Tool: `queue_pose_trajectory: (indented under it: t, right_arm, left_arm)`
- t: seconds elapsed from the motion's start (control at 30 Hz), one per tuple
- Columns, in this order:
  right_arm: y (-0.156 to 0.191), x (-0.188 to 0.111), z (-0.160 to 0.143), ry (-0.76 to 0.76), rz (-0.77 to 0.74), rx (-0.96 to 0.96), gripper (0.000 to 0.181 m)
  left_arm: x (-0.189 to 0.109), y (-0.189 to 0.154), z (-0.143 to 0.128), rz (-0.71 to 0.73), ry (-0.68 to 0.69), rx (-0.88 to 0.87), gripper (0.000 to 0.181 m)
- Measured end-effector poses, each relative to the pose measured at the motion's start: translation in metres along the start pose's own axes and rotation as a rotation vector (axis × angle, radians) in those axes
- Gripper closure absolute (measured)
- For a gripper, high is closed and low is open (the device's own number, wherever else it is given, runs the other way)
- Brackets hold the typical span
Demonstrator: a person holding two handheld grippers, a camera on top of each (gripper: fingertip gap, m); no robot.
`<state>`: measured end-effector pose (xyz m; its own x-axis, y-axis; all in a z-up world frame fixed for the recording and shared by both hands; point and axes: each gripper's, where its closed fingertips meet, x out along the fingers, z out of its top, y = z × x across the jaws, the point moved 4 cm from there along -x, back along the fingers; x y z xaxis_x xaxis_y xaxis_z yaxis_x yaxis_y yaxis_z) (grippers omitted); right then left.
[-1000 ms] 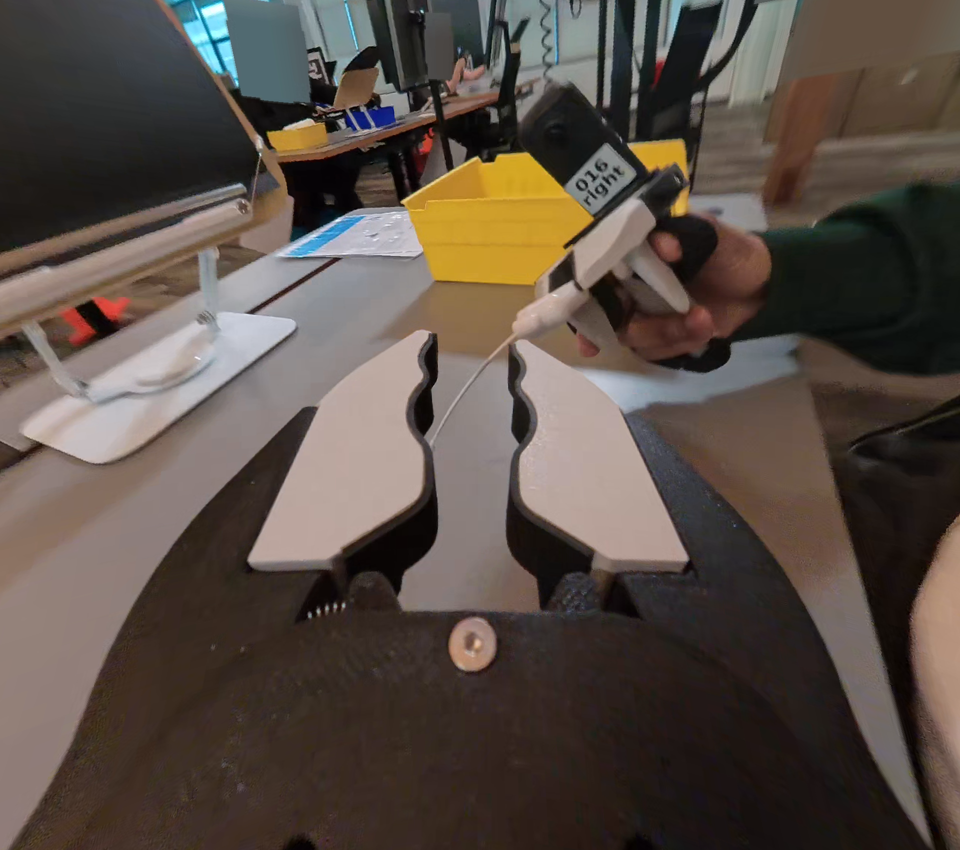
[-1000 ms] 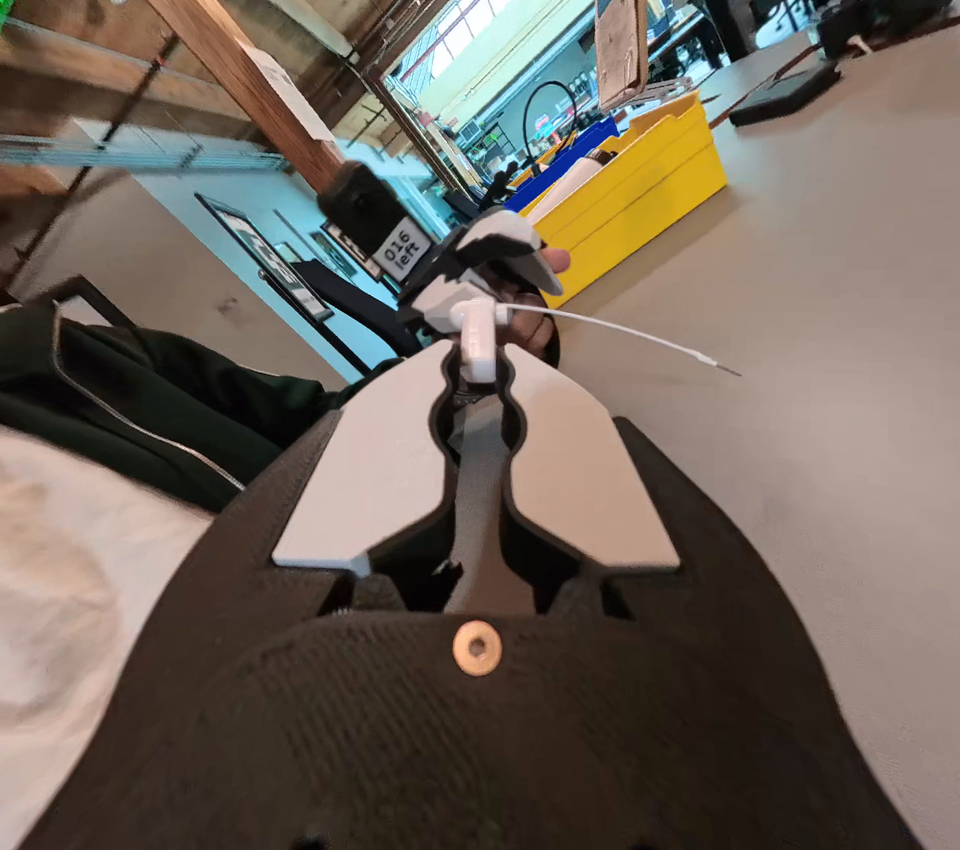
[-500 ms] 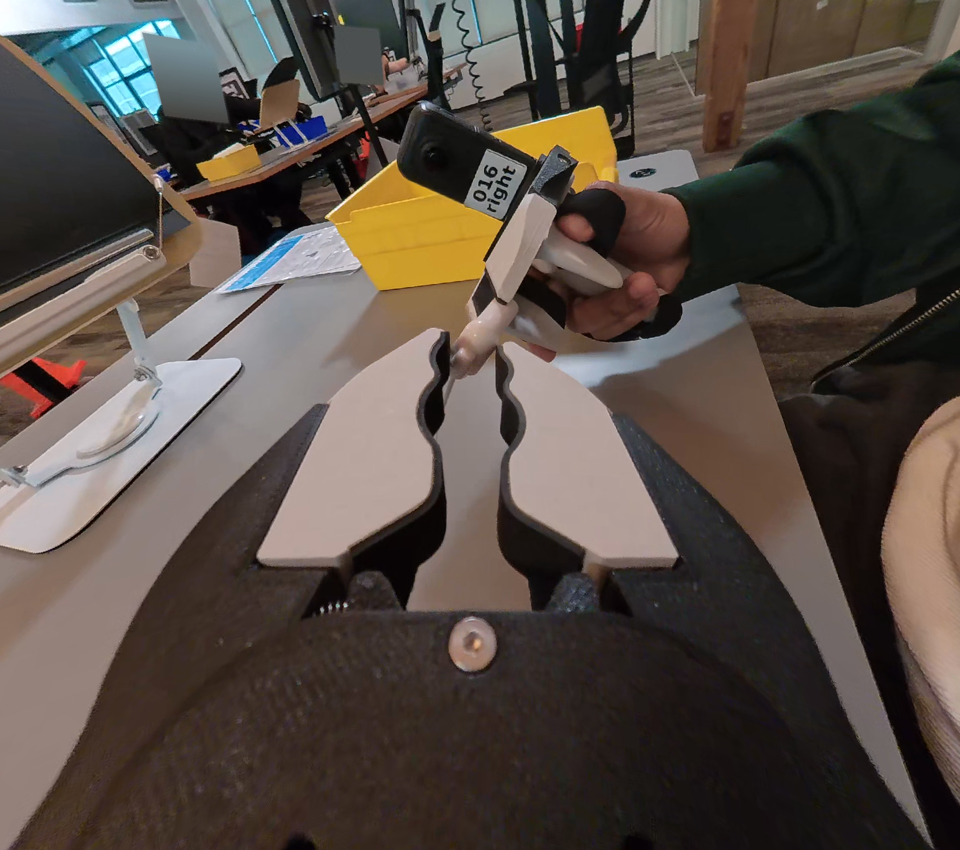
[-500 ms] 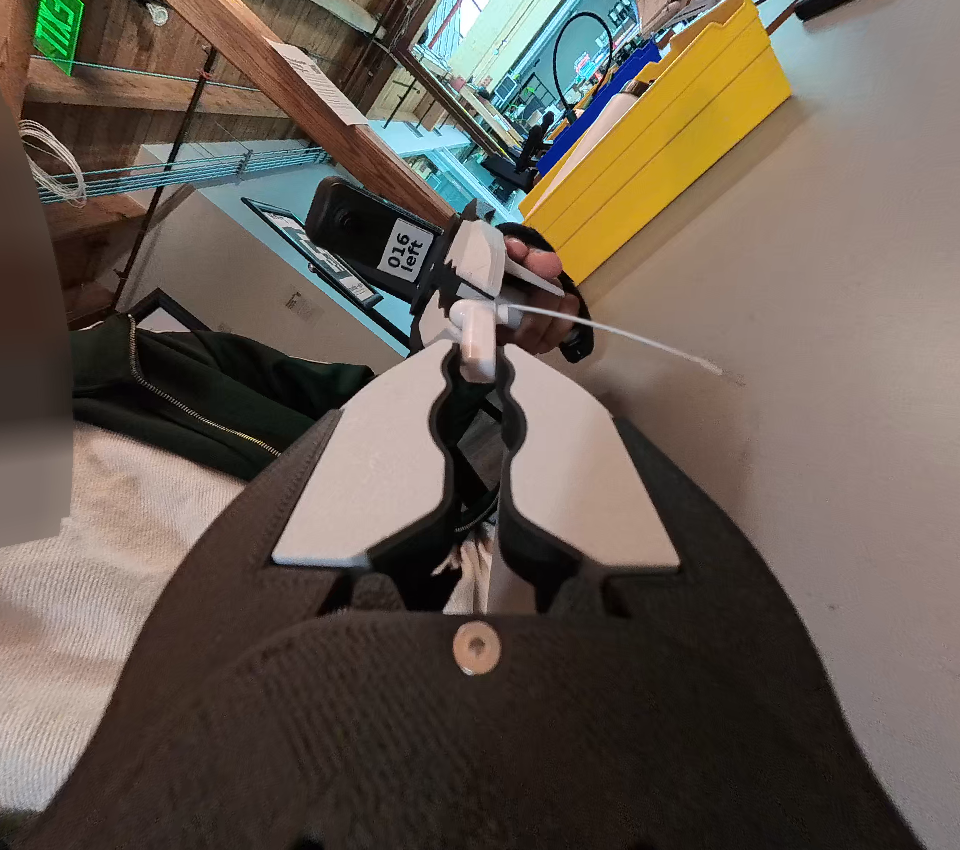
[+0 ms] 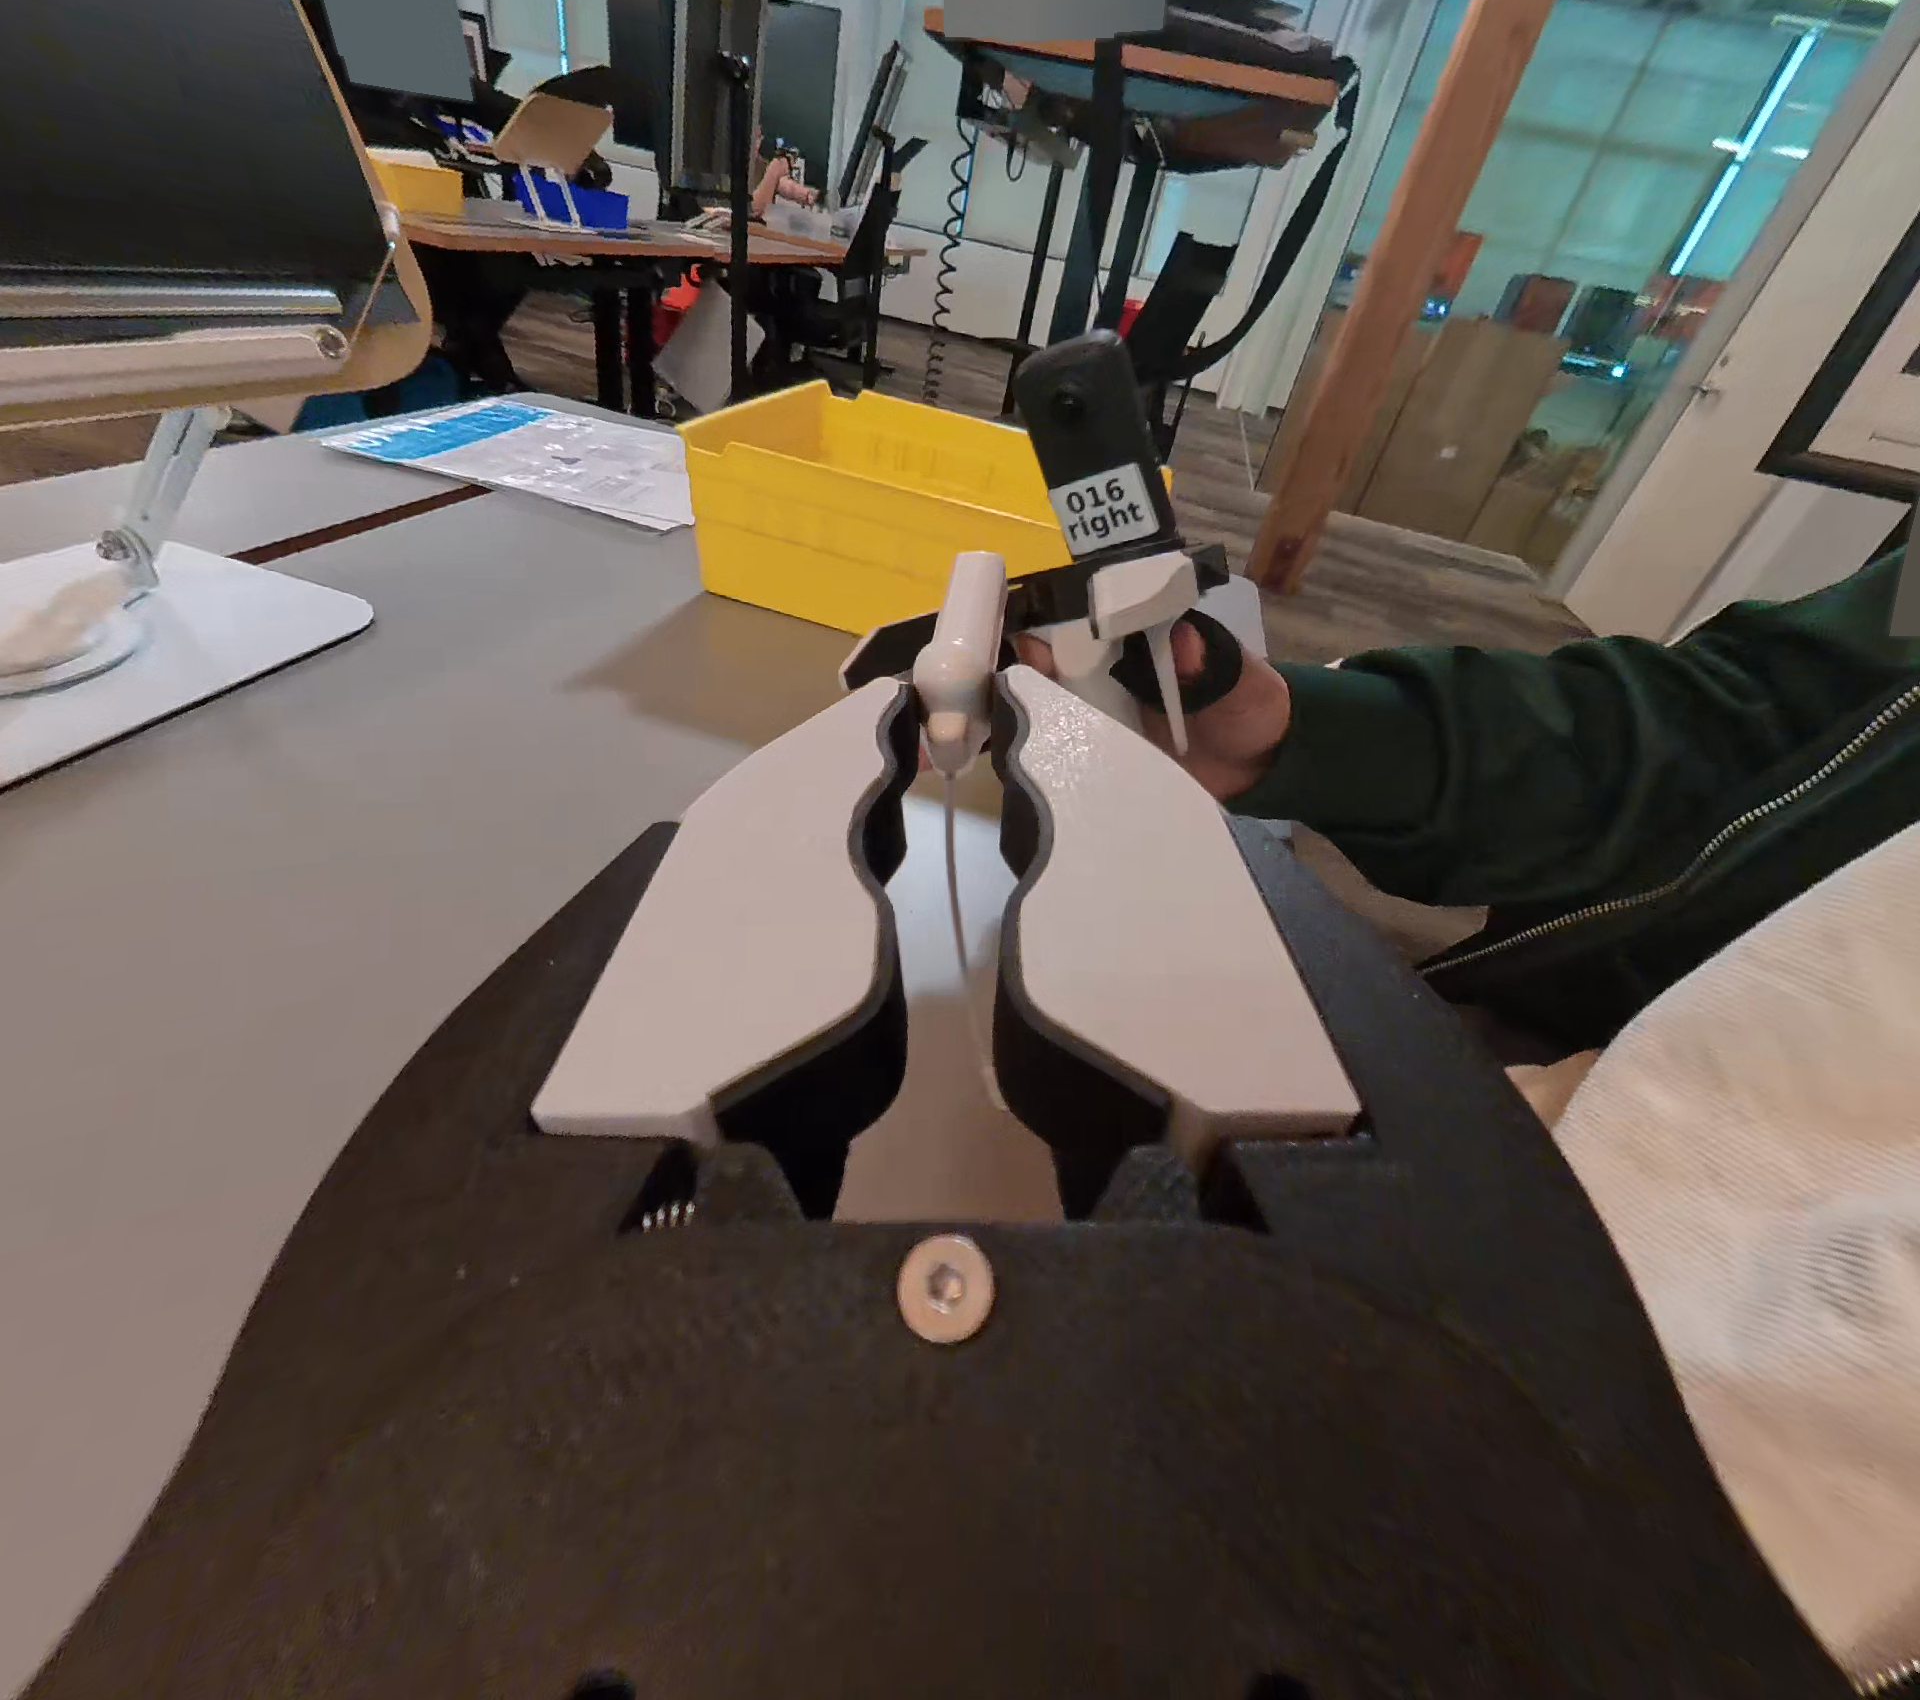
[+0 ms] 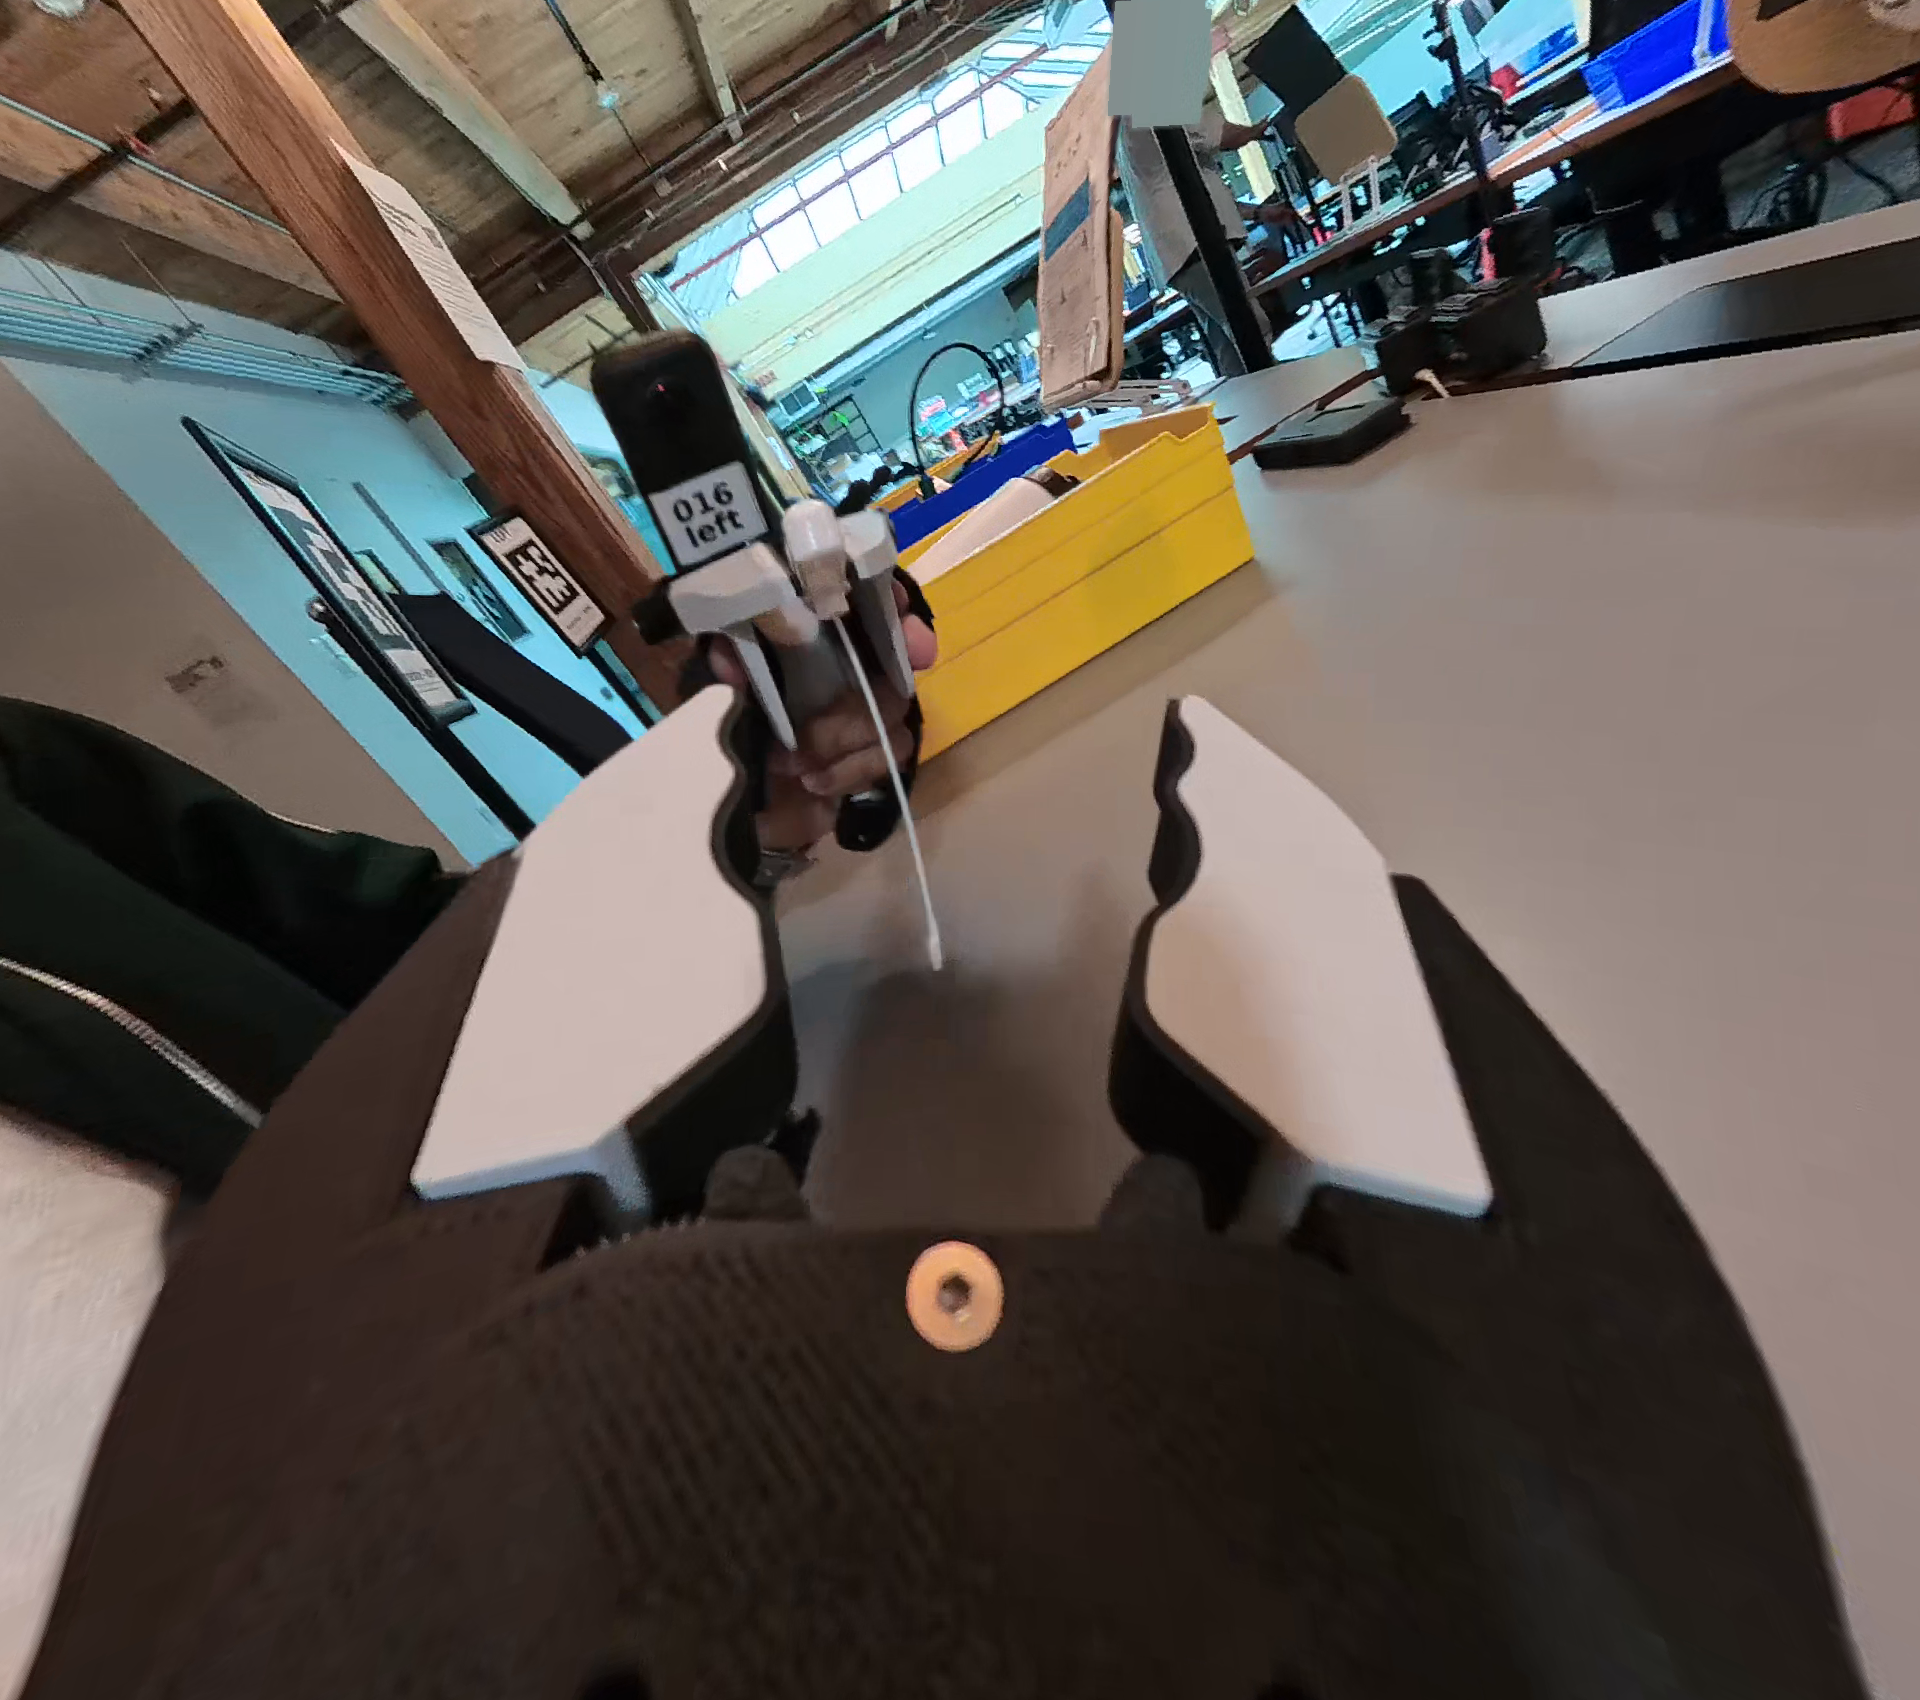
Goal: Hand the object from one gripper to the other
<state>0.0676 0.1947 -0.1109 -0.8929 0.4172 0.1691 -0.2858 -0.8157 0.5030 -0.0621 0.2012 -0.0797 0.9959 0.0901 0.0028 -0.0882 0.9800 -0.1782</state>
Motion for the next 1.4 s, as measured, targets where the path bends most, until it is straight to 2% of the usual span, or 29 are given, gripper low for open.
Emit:
queue_pose_trajectory:
  t: [0.1,0.23,0.37,0.47,0.7,0.83,1.1,1.23,1.4]
  right_arm:
    - [0.002,0.001,-0.001,0.033,-0.057,-0.141,0.11]
    - [0.009,0.005,-0.008,0.125,-0.121,-0.43,0.117]
    - [0.018,0.009,-0.017,0.208,-0.175,-0.756,0.134]
    - [0.022,0.01,-0.019,0.221,-0.21,-0.914,0.145]
    - [0.023,0.006,-0.012,0.172,-0.205,-0.863,0.148]
    - [0.016,0.002,-0.005,0.15,-0.301,-0.823,0.157]
    - [0.021,0.012,-0.012,0.151,-0.314,-0.813,0.147]
    - [0.025,0.016,-0.014,0.144,-0.315,-0.822,0.133]
    - [0.031,0.023,-0.018,0.135,-0.331,-0.849,0.123]
  left_arm:
    - [0.001,0.001,-0.004,0.01,0.059,0.007,0.167]
    - [0.005,0.006,-0.019,0.021,0.143,-0.016,0.167]
    - [0.007,0.004,-0.021,0.015,0.163,-0.015,0.166]
    - [0.007,0.005,-0.022,0.034,0.174,0.006,0.167]
    - [0.012,0.003,-0.025,0.069,0.202,0.054,0.167]
    - [0.011,0.01,-0.023,0.175,0.173,0.085,0.167]
    - [0.019,0.01,-0.027,0.248,0.195,0.095,0.167]
    - [0.019,0.012,-0.023,0.295,0.15,0.03,0.167]
    - [0.027,0.004,-0.025,0.256,0.143,0.021,0.167]
